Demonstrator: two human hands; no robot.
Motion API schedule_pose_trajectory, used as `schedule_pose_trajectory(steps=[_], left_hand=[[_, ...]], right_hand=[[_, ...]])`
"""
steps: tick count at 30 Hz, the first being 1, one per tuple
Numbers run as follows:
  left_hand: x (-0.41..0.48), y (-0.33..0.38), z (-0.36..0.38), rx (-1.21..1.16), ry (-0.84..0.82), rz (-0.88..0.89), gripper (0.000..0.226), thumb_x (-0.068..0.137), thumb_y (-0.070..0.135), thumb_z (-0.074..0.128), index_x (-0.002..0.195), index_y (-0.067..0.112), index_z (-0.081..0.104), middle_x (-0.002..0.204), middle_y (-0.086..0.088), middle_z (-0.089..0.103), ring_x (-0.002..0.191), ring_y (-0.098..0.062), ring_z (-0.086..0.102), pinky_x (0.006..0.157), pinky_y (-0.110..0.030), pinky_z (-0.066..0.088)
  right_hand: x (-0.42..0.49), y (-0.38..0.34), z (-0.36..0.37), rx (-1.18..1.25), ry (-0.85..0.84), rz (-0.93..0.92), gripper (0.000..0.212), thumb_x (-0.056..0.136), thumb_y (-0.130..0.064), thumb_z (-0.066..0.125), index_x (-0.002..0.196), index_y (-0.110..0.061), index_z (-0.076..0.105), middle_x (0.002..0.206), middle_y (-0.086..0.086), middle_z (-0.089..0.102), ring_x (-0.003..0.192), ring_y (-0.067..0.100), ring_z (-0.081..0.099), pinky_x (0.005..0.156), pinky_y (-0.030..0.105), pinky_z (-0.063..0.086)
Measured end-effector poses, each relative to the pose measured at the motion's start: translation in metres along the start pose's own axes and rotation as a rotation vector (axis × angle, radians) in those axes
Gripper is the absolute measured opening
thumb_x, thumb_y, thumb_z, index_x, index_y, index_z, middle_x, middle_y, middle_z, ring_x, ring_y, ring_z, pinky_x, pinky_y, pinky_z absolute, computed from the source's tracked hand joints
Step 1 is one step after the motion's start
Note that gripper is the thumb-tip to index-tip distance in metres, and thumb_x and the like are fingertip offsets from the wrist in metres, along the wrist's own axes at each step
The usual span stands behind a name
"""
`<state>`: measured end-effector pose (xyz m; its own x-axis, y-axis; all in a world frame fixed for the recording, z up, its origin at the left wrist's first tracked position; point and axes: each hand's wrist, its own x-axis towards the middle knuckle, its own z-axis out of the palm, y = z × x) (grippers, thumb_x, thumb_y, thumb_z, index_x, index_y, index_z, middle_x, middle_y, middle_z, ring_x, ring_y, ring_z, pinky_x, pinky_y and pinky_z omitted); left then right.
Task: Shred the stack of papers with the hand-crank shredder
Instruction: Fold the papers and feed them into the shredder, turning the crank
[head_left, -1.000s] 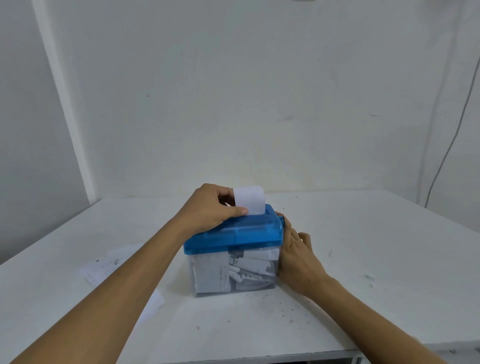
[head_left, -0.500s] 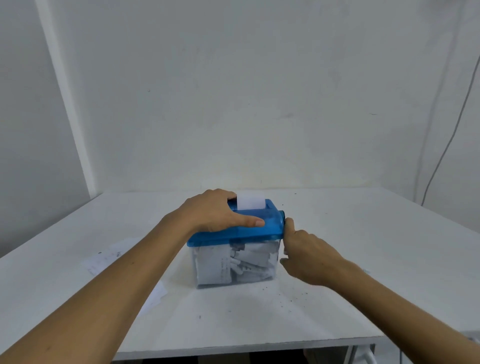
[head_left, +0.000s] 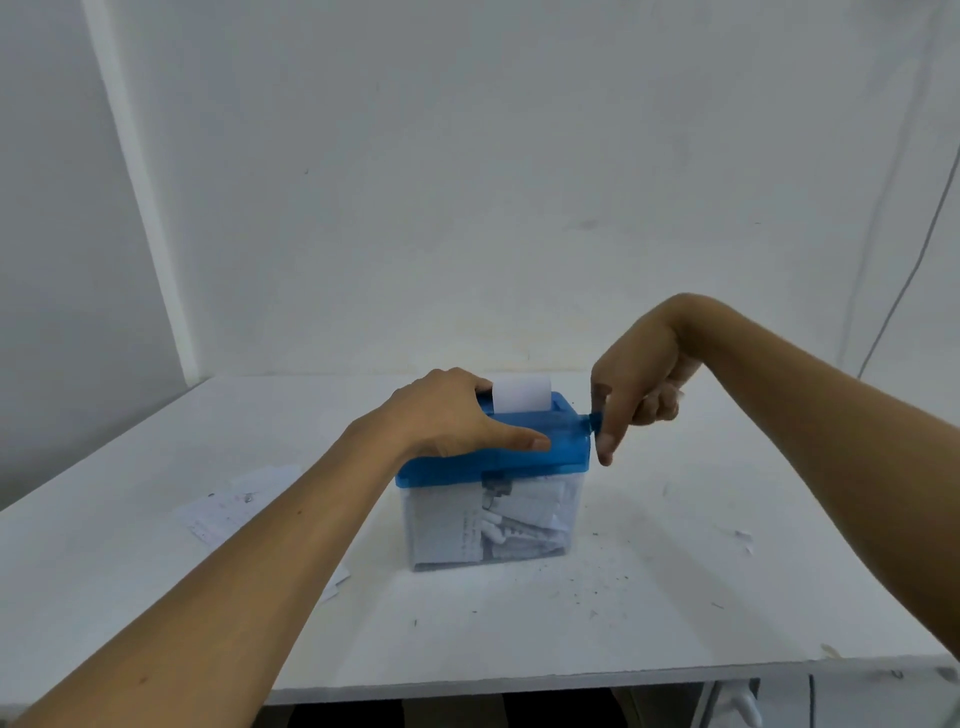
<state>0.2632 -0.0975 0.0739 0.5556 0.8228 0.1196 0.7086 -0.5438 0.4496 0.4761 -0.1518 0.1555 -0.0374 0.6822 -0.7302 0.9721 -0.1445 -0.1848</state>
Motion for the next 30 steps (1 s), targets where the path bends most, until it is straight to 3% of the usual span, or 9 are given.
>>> schedule_pose_trajectory(steps=[2,5,10,13,16,19,22,25,30], left_hand=[[0.002,-0.001,0.0,0.014,-0.008,0.007,0.086,0.048,0.091,0.068,0.117,0.04,0.066,0.1,0.018,0.067,0.09,-0.009,0.063,0.087,-0.04,0.056],[0.003,-0.001,0.0,0.012,-0.015,0.005,0.086,0.048,0.091,0.069,0.116,0.038,0.066,0.099,0.016,0.067,0.09,-0.009,0.064,0.088,-0.04,0.057],[0.002,0.0,-0.001,0.026,-0.039,0.026,0.082,0.054,0.089,0.068,0.116,0.035,0.065,0.099,0.013,0.068,0.089,-0.012,0.063,0.087,-0.041,0.057],[-0.001,0.0,-0.001,0.012,-0.041,0.044,0.077,0.049,0.092,0.066,0.104,0.037,0.068,0.094,0.014,0.069,0.087,-0.012,0.065,0.086,-0.043,0.057],[-0.002,-0.001,0.0,0.008,-0.023,0.051,0.07,0.052,0.091,0.068,0.099,0.038,0.067,0.091,0.015,0.069,0.085,-0.011,0.065,0.084,-0.042,0.057],[-0.003,0.001,0.001,0.032,0.013,0.04,0.067,0.054,0.091,0.066,0.095,0.037,0.066,0.088,0.015,0.068,0.083,-0.011,0.064,0.08,-0.04,0.055],[-0.004,0.004,0.004,0.084,0.043,0.013,0.072,0.054,0.093,0.062,0.094,0.034,0.065,0.089,0.014,0.066,0.084,-0.011,0.062,0.076,-0.037,0.052],[-0.004,0.004,0.003,0.054,0.033,-0.01,0.079,0.046,0.096,0.061,0.102,0.041,0.064,0.098,0.02,0.064,0.091,-0.009,0.061,0.078,-0.035,0.052],[-0.006,0.008,0.001,0.028,0.005,-0.018,0.083,0.048,0.093,0.065,0.116,0.046,0.063,0.111,0.021,0.063,0.1,-0.01,0.06,0.088,-0.038,0.052]], right_hand=[[0.003,0.007,-0.003,0.061,0.043,-0.045,0.045,0.084,-0.042,0.072,0.112,-0.007,0.073,0.055,0.0,0.028,0.049,0.012,0.024,0.051,0.022,0.027],[-0.003,0.007,-0.008,0.069,0.189,-0.074,0.045,0.084,-0.046,0.071,0.101,-0.005,0.077,0.054,-0.001,0.031,0.049,0.013,0.025,0.053,0.024,0.027],[0.016,0.015,-0.012,0.06,0.683,-0.16,0.052,0.083,-0.06,0.069,0.073,-0.009,0.072,0.053,-0.003,0.056,0.049,0.013,0.047,0.06,0.025,0.042],[0.054,0.025,-0.002,0.095,0.966,-0.279,0.042,0.087,-0.053,0.07,0.072,-0.015,0.059,0.061,-0.005,0.067,0.054,0.007,0.058,0.064,0.027,0.045],[0.093,0.031,0.02,0.34,1.137,-0.358,0.037,0.093,-0.042,0.066,0.068,-0.017,0.054,0.064,-0.005,0.061,0.055,0.007,0.051,0.058,0.022,0.041],[0.118,0.028,0.059,0.545,1.256,-0.315,0.046,0.1,-0.03,0.059,0.058,-0.015,0.047,0.052,-0.005,0.049,0.044,0.003,0.039,0.047,0.012,0.034],[0.125,0.026,0.094,0.623,1.199,-0.21,0.039,0.101,-0.015,0.056,0.062,-0.01,0.055,0.057,0.0,0.057,0.045,0.005,0.051,0.044,0.014,0.04],[0.105,0.025,0.113,0.657,1.051,-0.141,0.036,0.103,-0.018,0.049,0.069,-0.008,0.058,0.059,0.006,0.063,0.044,0.015,0.059,0.043,0.019,0.045],[0.04,0.018,0.131,0.421,0.871,-0.218,0.037,0.105,-0.018,0.041,0.069,-0.018,0.047,0.061,0.011,0.062,0.06,0.032,0.065,0.071,0.043,0.06]])
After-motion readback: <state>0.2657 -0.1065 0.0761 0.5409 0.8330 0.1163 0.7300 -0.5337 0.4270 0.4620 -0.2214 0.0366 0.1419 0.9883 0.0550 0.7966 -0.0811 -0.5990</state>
